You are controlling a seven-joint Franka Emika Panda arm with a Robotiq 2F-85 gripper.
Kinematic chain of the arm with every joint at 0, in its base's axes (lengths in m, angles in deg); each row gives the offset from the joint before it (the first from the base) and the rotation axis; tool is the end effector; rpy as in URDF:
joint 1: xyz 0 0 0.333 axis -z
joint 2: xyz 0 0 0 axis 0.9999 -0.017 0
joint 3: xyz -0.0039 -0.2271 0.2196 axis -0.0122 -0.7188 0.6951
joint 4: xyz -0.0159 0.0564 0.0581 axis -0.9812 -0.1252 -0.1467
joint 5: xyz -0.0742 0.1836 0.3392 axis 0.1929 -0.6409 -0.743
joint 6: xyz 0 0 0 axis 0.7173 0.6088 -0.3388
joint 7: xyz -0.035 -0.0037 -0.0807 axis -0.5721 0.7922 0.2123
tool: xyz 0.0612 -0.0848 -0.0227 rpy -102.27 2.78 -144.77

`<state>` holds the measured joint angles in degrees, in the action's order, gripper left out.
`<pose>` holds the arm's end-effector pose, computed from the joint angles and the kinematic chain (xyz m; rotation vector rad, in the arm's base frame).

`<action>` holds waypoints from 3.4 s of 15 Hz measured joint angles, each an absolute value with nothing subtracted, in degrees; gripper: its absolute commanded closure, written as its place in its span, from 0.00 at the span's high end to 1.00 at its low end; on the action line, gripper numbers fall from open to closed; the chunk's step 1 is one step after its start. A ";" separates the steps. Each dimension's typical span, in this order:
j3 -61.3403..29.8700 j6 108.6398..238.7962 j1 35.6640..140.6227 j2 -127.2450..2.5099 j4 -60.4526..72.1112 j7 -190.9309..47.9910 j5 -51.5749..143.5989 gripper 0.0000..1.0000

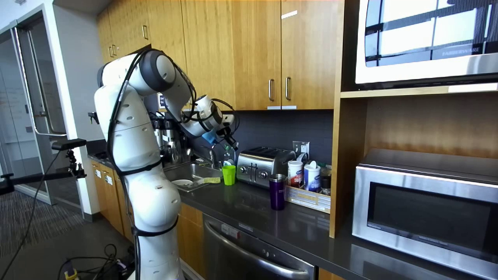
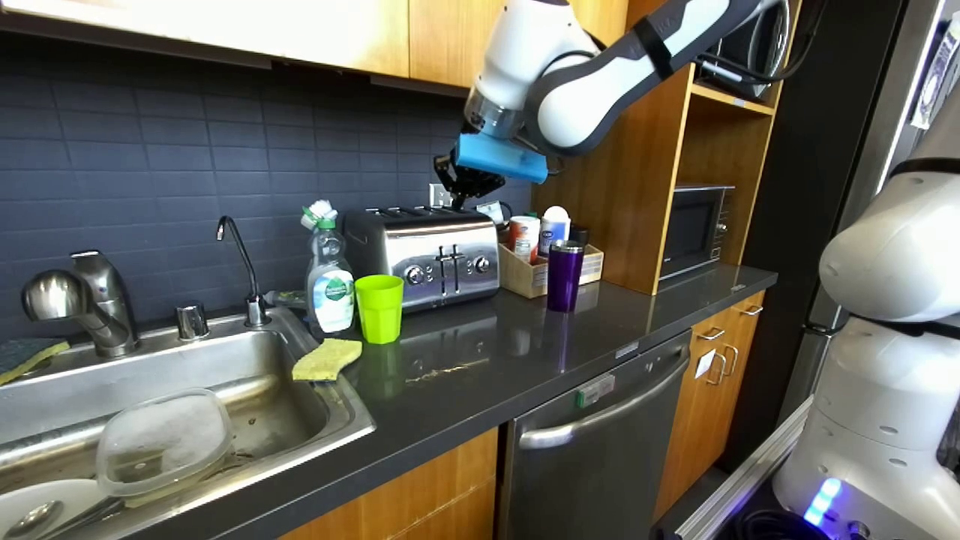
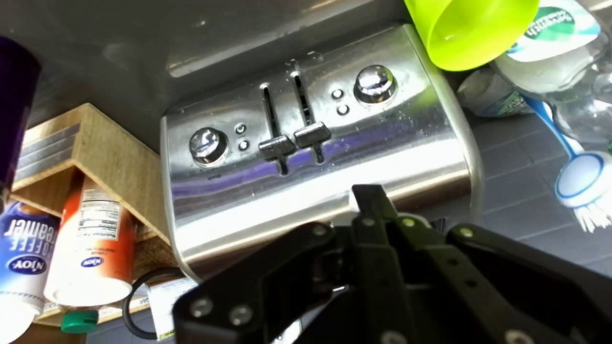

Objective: Push the left lever on the silver toaster downwards.

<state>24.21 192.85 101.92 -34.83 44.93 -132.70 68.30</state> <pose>0.4773 0.2302 0.4700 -2.8608 0.5477 -0.9835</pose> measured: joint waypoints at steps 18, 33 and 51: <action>5.53 177.74 82.70 -52.40 27.04 -110.44 78.11 0.00; -1.81 174.22 78.25 -57.67 23.38 -103.48 68.21 0.00; -3.91 175.55 76.75 -61.91 19.33 -99.31 64.23 0.00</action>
<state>-3.91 175.55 76.75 -61.91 19.33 -99.31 64.23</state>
